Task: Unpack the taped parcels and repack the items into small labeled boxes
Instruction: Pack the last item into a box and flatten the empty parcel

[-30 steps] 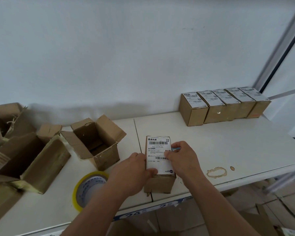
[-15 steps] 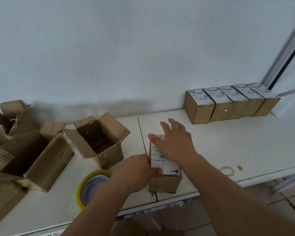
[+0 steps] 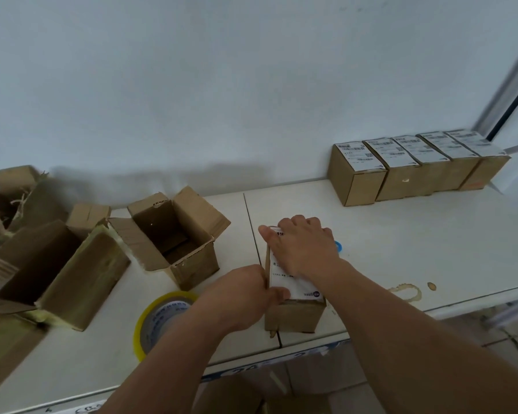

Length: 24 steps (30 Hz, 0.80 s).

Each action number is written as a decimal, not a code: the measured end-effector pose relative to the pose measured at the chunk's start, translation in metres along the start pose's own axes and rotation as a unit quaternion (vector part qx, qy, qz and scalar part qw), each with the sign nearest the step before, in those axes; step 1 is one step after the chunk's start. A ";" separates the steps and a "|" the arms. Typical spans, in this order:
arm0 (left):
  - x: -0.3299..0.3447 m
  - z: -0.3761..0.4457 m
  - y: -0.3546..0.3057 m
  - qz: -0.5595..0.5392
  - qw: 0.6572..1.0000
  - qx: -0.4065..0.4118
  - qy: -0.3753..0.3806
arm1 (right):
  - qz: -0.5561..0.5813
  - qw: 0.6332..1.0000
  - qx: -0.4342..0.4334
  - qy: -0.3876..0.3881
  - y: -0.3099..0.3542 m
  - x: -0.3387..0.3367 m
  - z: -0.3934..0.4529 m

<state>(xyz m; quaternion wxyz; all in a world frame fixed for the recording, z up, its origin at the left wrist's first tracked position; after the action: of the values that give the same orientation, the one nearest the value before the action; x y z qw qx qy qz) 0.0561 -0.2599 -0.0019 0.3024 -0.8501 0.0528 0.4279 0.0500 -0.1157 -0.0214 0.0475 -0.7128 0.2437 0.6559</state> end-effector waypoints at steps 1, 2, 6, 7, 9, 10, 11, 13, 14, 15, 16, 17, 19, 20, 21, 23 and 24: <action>-0.001 -0.001 0.000 0.000 1.000 -0.002 0.001 | 0.007 1.000 0.001 0.006 0.000 -0.001 0.002; -0.001 -0.002 -0.001 -0.002 1.000 -0.003 0.002 | 0.026 1.000 -0.001 0.009 -0.001 -0.001 0.004; 0.000 -0.008 0.000 -0.035 0.999 -0.006 -0.001 | 0.079 0.997 -0.021 0.009 -0.009 -0.006 0.013; 0.001 -0.008 0.000 -0.044 0.999 -0.008 0.000 | 0.078 0.997 -0.023 -0.001 -0.010 -0.006 0.013; 0.002 -0.008 0.001 -0.049 0.999 -0.016 -0.001 | 0.060 0.998 -0.032 -0.019 -0.008 -0.003 0.012; 0.002 -0.007 0.001 -0.049 0.999 -0.021 -0.004 | 0.056 0.997 -0.036 -0.025 -0.007 -0.002 0.011; 0.003 -0.006 0.001 -0.049 0.998 -0.025 -0.007 | 0.056 0.997 -0.037 -0.028 -0.007 -0.002 0.011; 0.004 -0.004 0.000 -0.043 0.999 -0.025 -0.009 | 0.069 0.997 -0.034 -0.030 -0.009 -0.001 0.012; 0.005 -0.003 -0.001 -0.041 0.999 -0.025 -0.009 | 0.078 0.996 -0.031 -0.030 -0.010 -0.001 0.013; 0.005 -0.002 -0.002 -0.042 0.999 -0.025 -0.009 | 0.086 0.995 -0.028 -0.030 -0.011 -0.001 0.013; 0.004 -0.002 -0.002 -0.046 0.999 -0.027 -0.009 | 0.095 0.995 -0.024 -0.031 -0.011 0.000 0.013; 0.004 -0.002 -0.002 -0.052 0.998 -0.029 -0.008 | 0.105 0.994 -0.021 -0.033 -0.012 0.000 0.014; 0.004 -0.002 -0.002 -0.070 0.997 -0.038 -0.006 | 0.149 0.988 -0.018 -0.035 -0.013 0.000 0.016; 0.004 -0.002 -0.002 -0.078 0.996 -0.041 -0.004 | 0.182 0.982 -0.019 -0.038 -0.015 -0.001 0.017; 0.005 -0.003 -0.002 -0.084 0.996 -0.043 -0.004 | 0.209 0.977 -0.021 -0.045 -0.017 -0.001 0.017; 0.006 -0.005 -0.002 -0.082 0.996 -0.039 -0.009 | 0.230 0.971 -0.019 -0.055 -0.022 0.000 0.016; 0.006 -0.007 -0.002 -0.077 0.996 -0.036 -0.013 | 0.233 0.971 -0.015 -0.053 -0.023 0.000 0.014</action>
<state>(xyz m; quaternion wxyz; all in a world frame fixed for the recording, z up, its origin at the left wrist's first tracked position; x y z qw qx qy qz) 0.0650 -0.2612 -0.0027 0.3047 -0.8562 -0.0324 0.4160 0.0469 -0.0897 -0.0293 -0.1048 -0.6015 0.3901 0.6892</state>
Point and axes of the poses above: each hand's wrist, its own z-axis towards the middle knuckle, its own x-axis out of the palm, y = z × x, the point moved 1 cm from there along z, towards the middle knuckle, and after that the axes turned 5 degrees about z, right-handed, at the moved point
